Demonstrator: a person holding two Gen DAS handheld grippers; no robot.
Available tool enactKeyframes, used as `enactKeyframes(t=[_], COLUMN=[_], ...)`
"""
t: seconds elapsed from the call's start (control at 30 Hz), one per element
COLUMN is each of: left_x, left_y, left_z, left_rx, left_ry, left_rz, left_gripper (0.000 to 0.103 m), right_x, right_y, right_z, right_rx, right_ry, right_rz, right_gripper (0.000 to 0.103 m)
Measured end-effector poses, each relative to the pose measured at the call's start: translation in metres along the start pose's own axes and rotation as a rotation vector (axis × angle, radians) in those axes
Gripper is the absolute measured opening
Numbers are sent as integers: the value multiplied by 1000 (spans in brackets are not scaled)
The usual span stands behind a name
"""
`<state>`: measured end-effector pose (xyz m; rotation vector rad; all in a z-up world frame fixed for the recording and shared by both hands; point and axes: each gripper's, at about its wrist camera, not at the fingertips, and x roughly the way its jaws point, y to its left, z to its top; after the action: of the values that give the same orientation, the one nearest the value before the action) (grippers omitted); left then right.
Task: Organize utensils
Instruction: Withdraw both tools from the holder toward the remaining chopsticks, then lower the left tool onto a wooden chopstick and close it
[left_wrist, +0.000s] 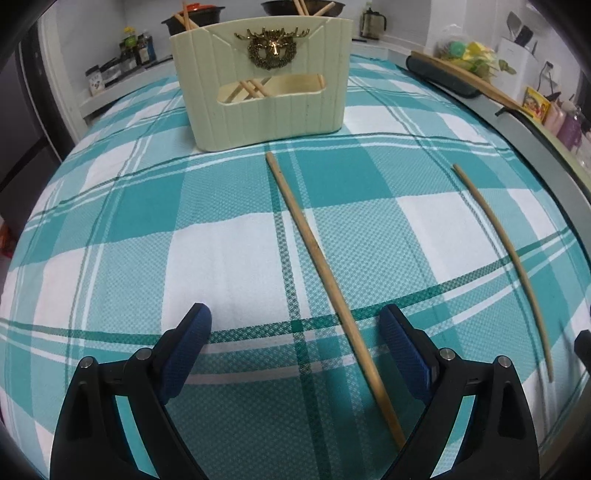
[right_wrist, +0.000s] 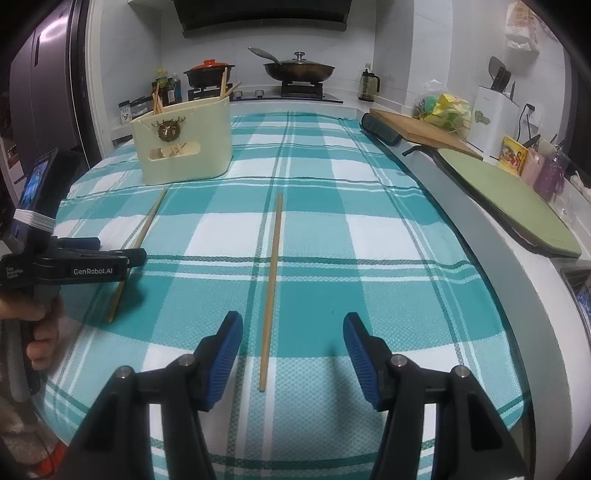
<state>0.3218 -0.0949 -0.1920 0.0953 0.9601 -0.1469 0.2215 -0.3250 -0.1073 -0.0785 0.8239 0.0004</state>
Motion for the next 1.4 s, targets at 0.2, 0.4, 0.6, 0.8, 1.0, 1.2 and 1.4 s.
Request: enactKeyframes(t=[0.2,0.4,0.6,0.8,1.0,1.2,1.4], left_x=[-1,-9,-14,-28,-50,-62,-71], left_y=[-3,-11,-6,8,34,57,71], left_z=[0,-2,-7,-27,-59,-70,-55], left_rx=[16,68,55,46,33,-10,-23], left_ry=[-13,-53,-60,-58,-44,-20,-12], left_rz=[1,8,-5,-15,-7,-14,-105], left_gripper=[92,48,8,5,5,11,65], right_x=[6,9,8,6,5,8,13], right_y=[-2,-3,0,1,4,9,7], right_z=[5,5,3,3,2,0,11], right_rx=[-12,-5,-9,-9,-15,-25,-26], right_ry=[4,17,20,18,21,30,56], right_rz=[-13,-24,-24,-25,-17,-11,51], right_gripper=[58,58,58,58,58,58,58])
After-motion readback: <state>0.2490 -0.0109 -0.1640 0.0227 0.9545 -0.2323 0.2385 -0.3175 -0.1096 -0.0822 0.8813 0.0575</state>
